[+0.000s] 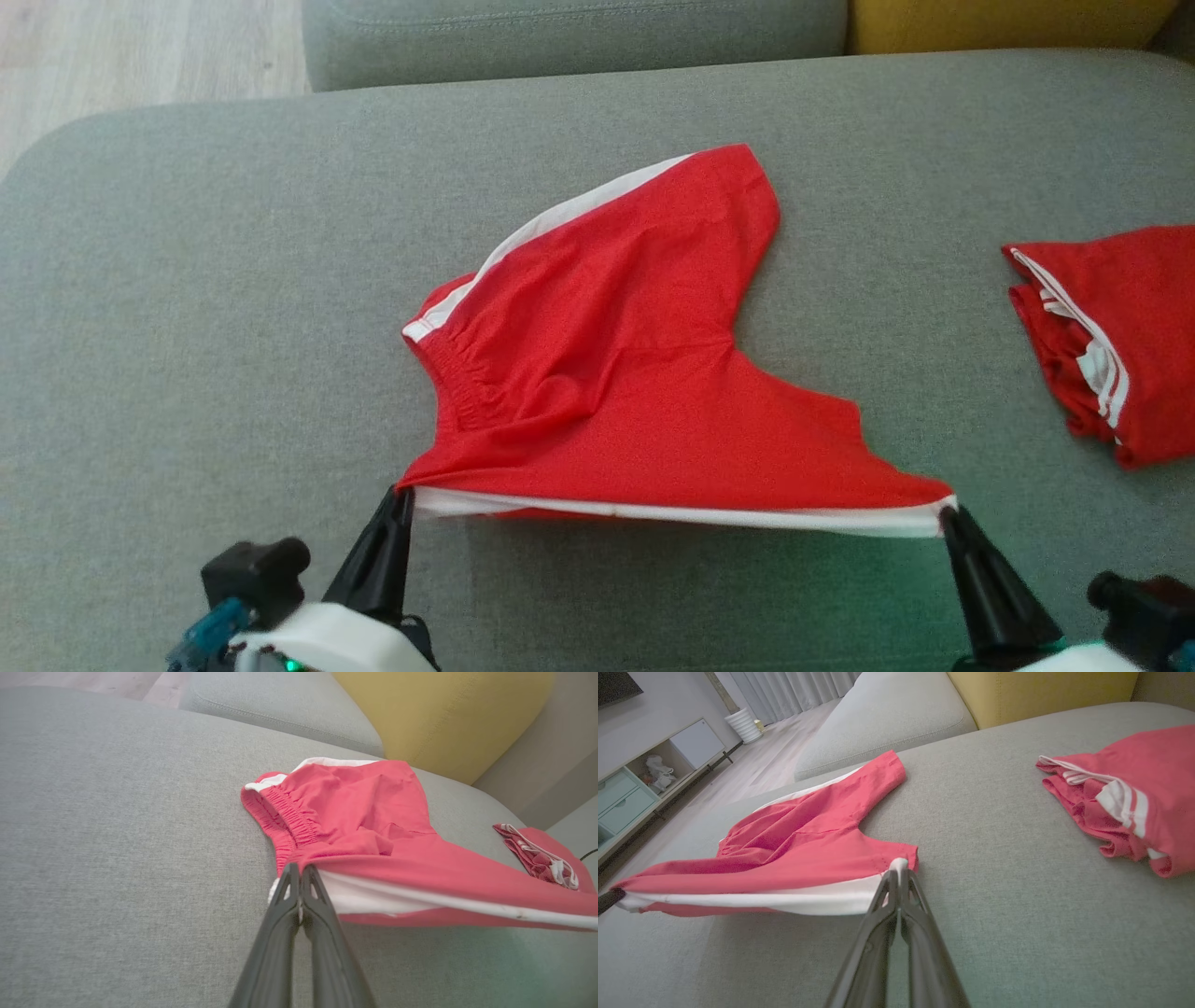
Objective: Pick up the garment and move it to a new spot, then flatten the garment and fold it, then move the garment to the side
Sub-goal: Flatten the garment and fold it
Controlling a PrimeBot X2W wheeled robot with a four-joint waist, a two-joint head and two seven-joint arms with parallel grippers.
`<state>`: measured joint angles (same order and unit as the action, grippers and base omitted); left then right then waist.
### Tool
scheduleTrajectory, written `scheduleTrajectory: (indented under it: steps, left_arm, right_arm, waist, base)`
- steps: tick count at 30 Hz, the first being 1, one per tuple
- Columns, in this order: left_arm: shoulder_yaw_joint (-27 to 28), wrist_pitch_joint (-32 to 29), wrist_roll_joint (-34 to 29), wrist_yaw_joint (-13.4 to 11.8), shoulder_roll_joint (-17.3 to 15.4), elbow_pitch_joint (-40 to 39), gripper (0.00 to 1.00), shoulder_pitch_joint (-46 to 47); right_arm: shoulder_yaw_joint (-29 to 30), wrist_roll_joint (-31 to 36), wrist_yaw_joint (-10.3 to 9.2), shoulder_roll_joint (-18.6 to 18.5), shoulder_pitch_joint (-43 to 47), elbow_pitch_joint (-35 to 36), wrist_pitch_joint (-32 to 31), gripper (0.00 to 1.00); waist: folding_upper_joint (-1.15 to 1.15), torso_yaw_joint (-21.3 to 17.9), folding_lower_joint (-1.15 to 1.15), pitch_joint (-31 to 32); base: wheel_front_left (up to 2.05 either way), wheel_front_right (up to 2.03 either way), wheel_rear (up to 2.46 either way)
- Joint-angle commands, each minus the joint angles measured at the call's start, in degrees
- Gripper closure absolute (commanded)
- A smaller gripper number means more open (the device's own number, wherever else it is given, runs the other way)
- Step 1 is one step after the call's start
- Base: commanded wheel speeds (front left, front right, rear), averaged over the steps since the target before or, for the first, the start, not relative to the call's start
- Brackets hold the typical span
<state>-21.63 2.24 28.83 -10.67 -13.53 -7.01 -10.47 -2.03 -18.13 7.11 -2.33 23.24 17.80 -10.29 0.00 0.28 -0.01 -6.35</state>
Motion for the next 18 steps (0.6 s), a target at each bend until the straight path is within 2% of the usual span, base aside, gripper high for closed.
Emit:
scheduleTrajectory:
  steps: [1,5,9,11,18]
  left_arm:
    - [2.4,0.1,0.0,-0.7,-1.1,-2.0,1.0,2.2]
    - [1.8,-1.4,0.6,0.3,-0.9,-1.3,1.0,5.1]
    - [0.9,-3.0,1.3,2.3,-0.2,1.2,1.0,11.4]
    - [0.9,-4.4,4.2,4.3,1.8,4.1,1.0,16.4]
    - [2.2,-4.2,6.5,7.0,4.2,12.3,1.0,27.8]
  right_arm:
    - [0.0,0.1,0.37,-0.6,-1.7,2.2,0.0,1.0]
    - [1.3,0.3,0.37,-1.0,-7.0,0.4,-0.2,1.0]
    - [1.2,-0.4,0.37,-4.2,-16.3,-4.5,-0.5,1.0]
    - [-0.4,-1.1,0.37,-7.3,-25.3,-9.9,-1.0,1.0]
    - [-8.7,-5.2,0.37,-12.9,-47.6,-25.4,-0.8,1.0]
  waist:
    - [0.0,0.1,0.01,-0.2]
    - [0.0,0.0,0.01,-1.6]
    - [0.0,0.7,0.01,-4.2]
    - [0.0,1.3,0.01,-6.2]
    - [0.0,3.6,0.01,-10.8]
  base:
    - [0.0,0.0,0.0]
    - [0.0,0.0,0.0]
    - [0.0,0.0,0.0]
    - [0.0,0.0,0.0]
    - [0.0,0.0,0.0]
